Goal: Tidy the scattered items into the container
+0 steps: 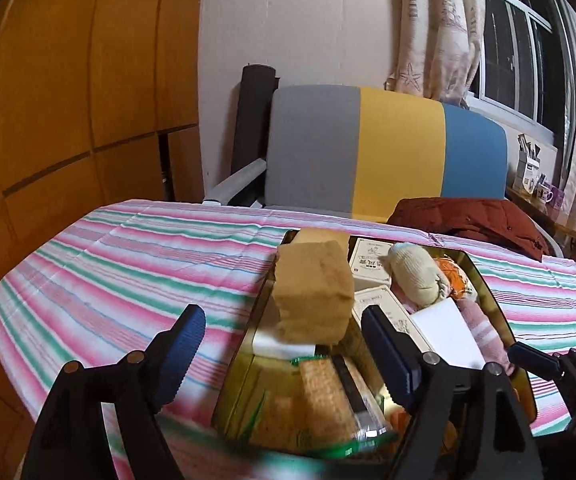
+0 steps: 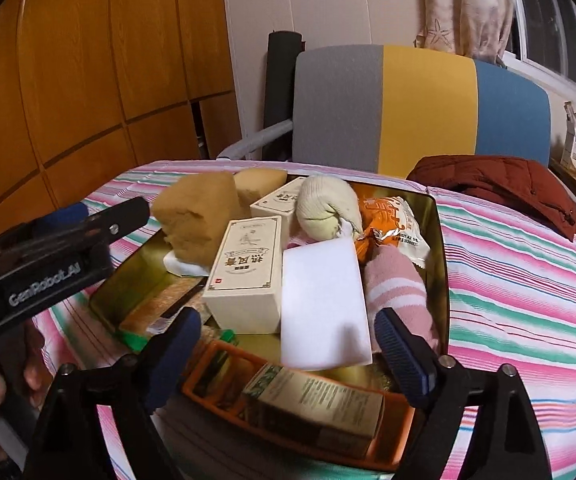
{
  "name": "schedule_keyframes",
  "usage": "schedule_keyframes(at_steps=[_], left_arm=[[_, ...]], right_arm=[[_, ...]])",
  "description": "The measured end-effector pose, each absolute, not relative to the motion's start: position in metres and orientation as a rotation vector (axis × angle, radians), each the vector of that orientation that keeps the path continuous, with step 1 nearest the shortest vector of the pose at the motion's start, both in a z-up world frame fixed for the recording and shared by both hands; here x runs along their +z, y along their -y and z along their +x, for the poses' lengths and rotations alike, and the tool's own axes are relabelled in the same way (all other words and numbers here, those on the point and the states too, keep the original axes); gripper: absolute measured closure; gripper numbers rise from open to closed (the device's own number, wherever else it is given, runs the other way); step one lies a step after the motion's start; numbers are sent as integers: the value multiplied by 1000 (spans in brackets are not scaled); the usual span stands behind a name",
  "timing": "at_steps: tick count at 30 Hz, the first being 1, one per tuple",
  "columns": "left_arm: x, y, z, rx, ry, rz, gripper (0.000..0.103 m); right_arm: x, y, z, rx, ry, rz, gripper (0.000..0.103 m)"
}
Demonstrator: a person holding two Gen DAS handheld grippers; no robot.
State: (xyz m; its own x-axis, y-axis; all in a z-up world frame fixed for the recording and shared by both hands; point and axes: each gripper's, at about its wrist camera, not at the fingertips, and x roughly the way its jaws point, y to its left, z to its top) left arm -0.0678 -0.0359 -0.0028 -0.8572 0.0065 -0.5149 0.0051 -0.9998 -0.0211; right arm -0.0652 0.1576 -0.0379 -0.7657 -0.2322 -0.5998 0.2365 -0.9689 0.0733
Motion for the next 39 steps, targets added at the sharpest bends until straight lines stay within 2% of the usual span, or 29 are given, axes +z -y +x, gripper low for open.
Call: schedule_keyframes(at_steps=[5, 9, 15, 29, 39], left_arm=[[3, 36, -53, 3080, 21, -866, 21], [4, 30, -42, 3137, -78, -883, 21], [3, 36, -28, 3090, 27, -902, 21], [1, 34, -13, 3062, 66, -942, 23], [-4, 37, -14, 3067, 71, -947, 37]], right_arm=[[-36, -158, -55, -2738, 3, 927, 12], [-34, -157, -49, -2740, 0, 922, 11], [-31, -159, -40, -2746, -2, 906, 10], [-29, -157, -28, -2741, -7, 888, 9], [-31, -155, -27, -2740, -19, 894, 9]])
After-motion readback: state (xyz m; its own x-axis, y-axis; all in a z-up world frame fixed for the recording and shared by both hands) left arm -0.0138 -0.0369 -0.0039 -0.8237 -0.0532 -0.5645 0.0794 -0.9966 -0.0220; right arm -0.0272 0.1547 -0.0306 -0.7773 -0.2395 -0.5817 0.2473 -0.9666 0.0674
